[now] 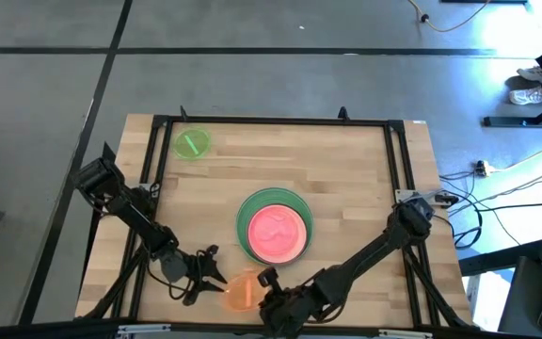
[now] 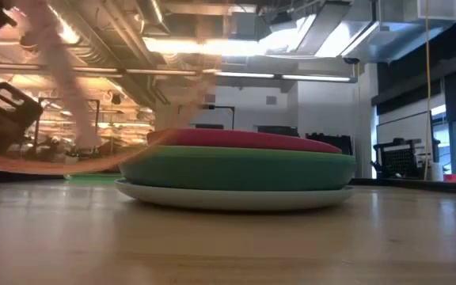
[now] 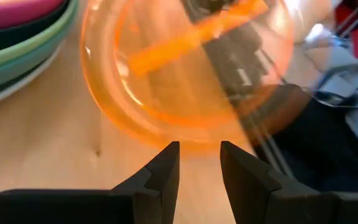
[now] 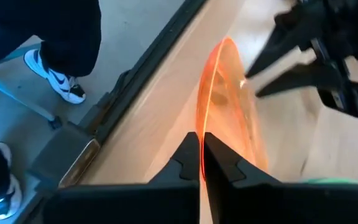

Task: Stack plastic plates
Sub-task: Stack the small orange plate on top of the small pink plate

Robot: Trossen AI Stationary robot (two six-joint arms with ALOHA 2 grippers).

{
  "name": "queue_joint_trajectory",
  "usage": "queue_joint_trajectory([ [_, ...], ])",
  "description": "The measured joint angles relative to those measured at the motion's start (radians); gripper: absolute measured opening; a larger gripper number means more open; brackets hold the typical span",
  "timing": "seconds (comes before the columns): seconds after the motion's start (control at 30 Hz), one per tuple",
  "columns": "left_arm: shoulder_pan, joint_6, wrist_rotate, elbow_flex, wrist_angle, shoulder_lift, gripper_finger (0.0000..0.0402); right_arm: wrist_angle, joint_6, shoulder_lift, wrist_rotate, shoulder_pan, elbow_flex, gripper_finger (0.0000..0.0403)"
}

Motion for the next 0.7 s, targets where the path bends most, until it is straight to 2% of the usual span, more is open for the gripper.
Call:
queue_joint_trajectory([
  [0.2, -0.001, -0.016, 0.077, -0.001, -0.092, -0.083, 0.011, -0.149, 0.036, 0.0, 0.061, 0.025, 0.095, 0.0],
  [0.37, -0.014, -0.051, 0.051, -0.001, -0.177, -0.14, 0.011, -0.298, 0.121, -0.001, 0.146, 0.04, 0.132, 0.0],
  [0.53, -0.026, -0.045, 0.007, -0.001, -0.182, -0.139, 0.011, -0.468, 0.275, -0.001, 0.27, 0.028, 0.095, 0.0],
  [0.7, -0.026, -0.044, -0.017, -0.001, -0.185, -0.139, 0.011, -0.486, 0.359, -0.002, 0.33, -0.007, 0.002, 0.0],
])
